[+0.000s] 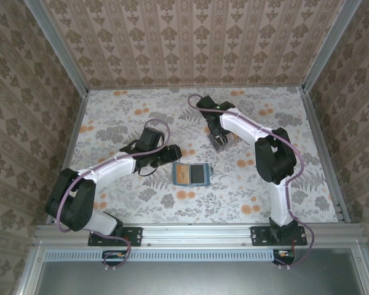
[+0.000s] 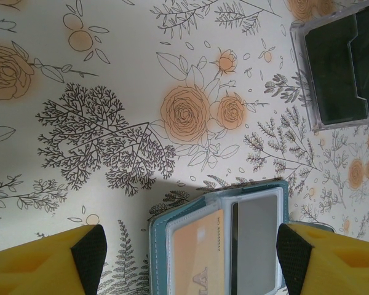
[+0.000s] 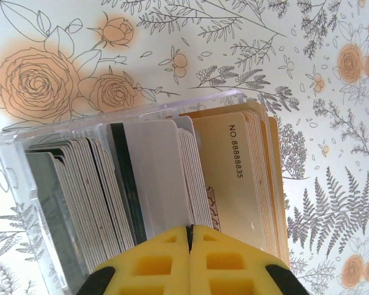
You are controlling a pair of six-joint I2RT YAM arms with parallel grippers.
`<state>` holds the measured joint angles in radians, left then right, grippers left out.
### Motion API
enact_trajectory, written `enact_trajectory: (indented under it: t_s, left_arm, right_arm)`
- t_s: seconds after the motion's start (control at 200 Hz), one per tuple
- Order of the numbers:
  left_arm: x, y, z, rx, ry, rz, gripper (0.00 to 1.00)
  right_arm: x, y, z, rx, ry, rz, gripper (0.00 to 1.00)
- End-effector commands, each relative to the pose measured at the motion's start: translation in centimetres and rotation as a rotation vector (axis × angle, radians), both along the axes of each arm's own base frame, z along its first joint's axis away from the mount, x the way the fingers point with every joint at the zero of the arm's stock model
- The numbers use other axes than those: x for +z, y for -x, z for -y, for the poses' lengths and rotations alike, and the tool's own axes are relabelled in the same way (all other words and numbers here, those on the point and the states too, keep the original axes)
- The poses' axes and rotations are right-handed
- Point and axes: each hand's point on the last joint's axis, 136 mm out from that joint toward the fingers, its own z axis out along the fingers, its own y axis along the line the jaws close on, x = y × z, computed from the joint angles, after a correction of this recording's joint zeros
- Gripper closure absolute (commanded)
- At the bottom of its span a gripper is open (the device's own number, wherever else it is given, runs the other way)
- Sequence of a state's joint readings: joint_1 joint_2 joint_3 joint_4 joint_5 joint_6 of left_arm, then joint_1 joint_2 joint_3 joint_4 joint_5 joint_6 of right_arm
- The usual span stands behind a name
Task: Put the credit cards into the card holder
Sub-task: Pick up several credit cards from the storage box.
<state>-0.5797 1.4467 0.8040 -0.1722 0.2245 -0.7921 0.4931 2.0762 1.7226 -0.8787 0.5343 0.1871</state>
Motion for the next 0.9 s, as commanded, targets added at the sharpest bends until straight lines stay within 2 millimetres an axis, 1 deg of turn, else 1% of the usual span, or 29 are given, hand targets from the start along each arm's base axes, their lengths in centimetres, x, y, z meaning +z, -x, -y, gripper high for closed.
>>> enact_trajectory:
  t_s: [0.0, 0.085, 0.145, 0.22, 0.38, 0.54, 0.675, 0.75, 0.895]
  left_arm:
    - [0.7, -0.7, 0.4, 0.007, 0.024, 0.007, 0.23]
    - [0.8, -0.7, 0.4, 0.007, 0.026, 0.009, 0.23]
    - [0.7, -0.7, 0.4, 0.005, 0.025, 0.007, 0.23]
    - [0.7, -0.7, 0.5, 0.003, 0.028, 0.005, 0.23]
    - [1.1, -0.7, 0.6, -0.001, 0.032, 0.013, 0.23]
    - [1.5, -0.8, 0.5, 0.002, 0.035, 0.023, 0.23]
    - [1.7, -0.8, 0.6, -0.001, 0.037, 0.024, 0.23]
    - [2.0, -0.9, 0.7, -0.001, 0.043, 0.029, 0.23]
    - [3.0, -1.2, 0.9, -0.001, 0.06, 0.043, 0.23]
  right_arm:
    - [1.1, 0.8, 0.6, -0.015, -0.015, -0.007, 0.93]
    - [1.2, 0.8, 0.4, -0.015, -0.027, -0.011, 0.93]
    - [1.1, 0.9, 0.2, -0.009, -0.047, -0.02, 0.96]
    - [1.3, 1.3, -0.3, -0.014, -0.082, -0.033, 0.96]
    - [2.7, 2.0, -0.8, -0.047, -0.159, -0.02, 0.97]
    - [4.2, 2.7, -0.5, -0.105, -0.203, 0.022, 0.97]
    - [4.9, 3.0, -0.5, -0.135, -0.231, 0.045, 0.99]
    - [5.3, 3.1, -0.6, -0.155, -0.26, 0.056, 0.99]
    - [6.8, 3.7, -1.0, -0.197, -0.337, 0.091, 0.99]
